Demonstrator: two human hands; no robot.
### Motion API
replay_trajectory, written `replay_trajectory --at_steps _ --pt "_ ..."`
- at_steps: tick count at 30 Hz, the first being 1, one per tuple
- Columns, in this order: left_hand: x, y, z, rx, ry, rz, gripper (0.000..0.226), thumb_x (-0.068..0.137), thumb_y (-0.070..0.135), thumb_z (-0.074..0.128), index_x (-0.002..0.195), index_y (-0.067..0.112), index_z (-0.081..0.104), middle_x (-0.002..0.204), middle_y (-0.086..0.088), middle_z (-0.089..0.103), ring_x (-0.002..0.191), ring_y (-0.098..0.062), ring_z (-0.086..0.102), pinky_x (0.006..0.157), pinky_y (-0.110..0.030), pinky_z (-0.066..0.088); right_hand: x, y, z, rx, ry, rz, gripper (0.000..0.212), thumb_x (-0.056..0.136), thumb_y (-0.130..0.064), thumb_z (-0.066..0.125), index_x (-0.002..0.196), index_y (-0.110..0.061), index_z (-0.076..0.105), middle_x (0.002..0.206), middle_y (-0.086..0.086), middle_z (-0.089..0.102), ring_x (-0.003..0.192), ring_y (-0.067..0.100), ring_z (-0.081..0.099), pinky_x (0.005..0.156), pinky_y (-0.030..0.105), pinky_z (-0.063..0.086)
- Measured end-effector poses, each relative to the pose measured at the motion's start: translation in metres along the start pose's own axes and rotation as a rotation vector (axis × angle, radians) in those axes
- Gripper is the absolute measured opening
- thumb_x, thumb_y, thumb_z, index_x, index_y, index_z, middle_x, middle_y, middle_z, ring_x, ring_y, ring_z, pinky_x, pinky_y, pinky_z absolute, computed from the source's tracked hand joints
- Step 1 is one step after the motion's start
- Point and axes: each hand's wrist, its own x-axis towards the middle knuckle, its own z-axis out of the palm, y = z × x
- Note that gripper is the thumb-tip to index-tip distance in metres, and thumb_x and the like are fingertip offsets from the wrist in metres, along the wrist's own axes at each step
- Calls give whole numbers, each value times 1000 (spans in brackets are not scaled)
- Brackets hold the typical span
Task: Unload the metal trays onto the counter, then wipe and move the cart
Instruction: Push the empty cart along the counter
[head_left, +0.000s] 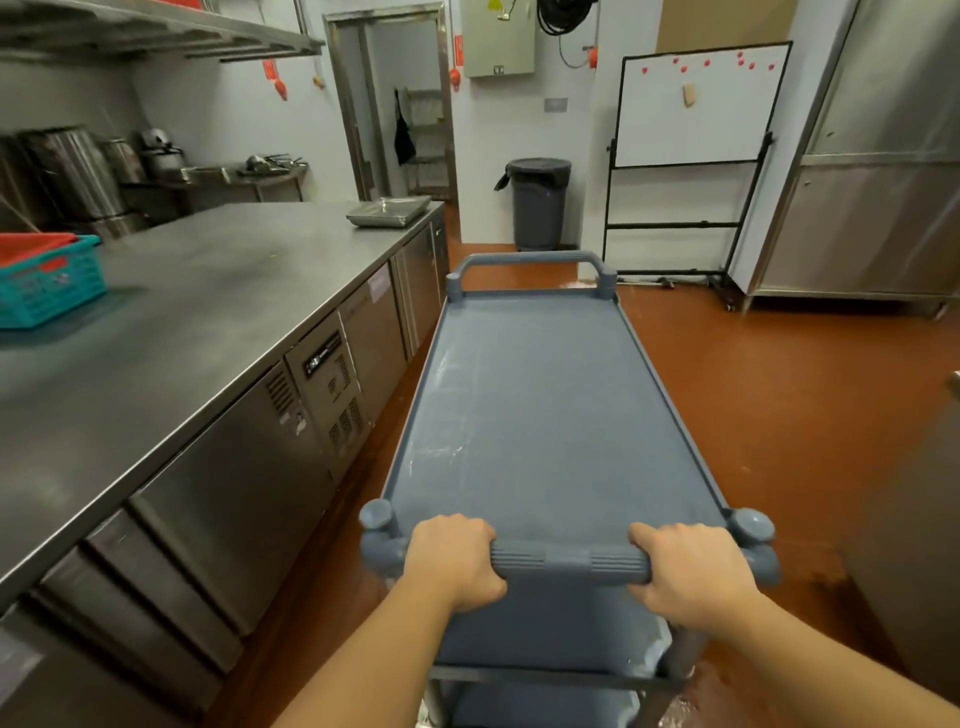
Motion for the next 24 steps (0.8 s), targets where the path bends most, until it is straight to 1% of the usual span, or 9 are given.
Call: replay_trajectory --at_steps 2,6,9,11,15,16,18,21,24 --pt "-20 -10 4 -11 -15 -3 31 72 44 59 93 22 65 91 -3 69 86 -27 64 71 -32 50 -12 -17 0 -23 12 7 37 78 -62 43 91 -28 43 85 -3 65 83 22 65 60 31 40" --pt "-69 -26 11 -11 -32 10 30 73 40 59 95 20 64 94 -5 68 89 -29 64 69 -32 44 -43 -57 -2 -75 -15 15 38 77 -64 41 89 -29 38 90 -1 67 85 22 66 60 31 40" --pt "-99 -35 16 -18 -3 18 29 72 38 59 94 19 64 95 -7 68 90 -32 64 70 -32 44 -59 -77 -6 -100 11 13 42 74 -64 42 93 -27 43 92 -2 68 88 21 66 64 32 43" --pt "-123 -42 20 -27 -27 14 29 72 36 59 93 17 64 96 -9 68 90 -33 64 69 -33 43 -74 -94 -8 -110 -24 21 44 73 -64 42 96 -26 46 94 -3 68 89 20 66 65 32 44" --pt "-158 -55 27 -20 -15 -1 32 75 37 59 98 16 64 100 -10 68 93 -34 63 71 -34 43 -90 -119 -10 -101 -16 -10 47 72 -67 38 93 -26 45 89 -2 68 84 19 66 64 31 46" --pt "-166 -57 28 -37 -28 -14 31 75 37 59 98 17 64 101 -10 68 94 -34 63 72 -34 43 -96 -127 -11 -86 -36 5 46 72 -66 38 92 -26 45 89 -2 68 84 20 66 65 31 47" --pt "-177 -63 29 -21 -38 -36 31 76 36 59 100 17 64 103 -10 68 96 -34 63 75 -34 44 -100 -139 -12 -53 -5 -7 43 71 -65 40 89 -26 42 90 -2 69 86 21 66 64 31 45" --pt "-195 -72 33 -16 -2 -65 31 75 38 58 98 18 64 100 -8 68 93 -32 63 70 -34 42 -105 -153 -18 -86 5 -59 40 75 -65 39 89 -28 40 90 -4 68 85 18 66 61 29 42" --pt "-215 -72 38 -6 14 -106 31 75 42 58 96 20 63 96 -5 68 90 -30 63 67 -32 40 -116 -161 -20 -66 -8 -71 38 76 -63 41 89 -29 45 89 -5 67 83 17 66 59 28 41"
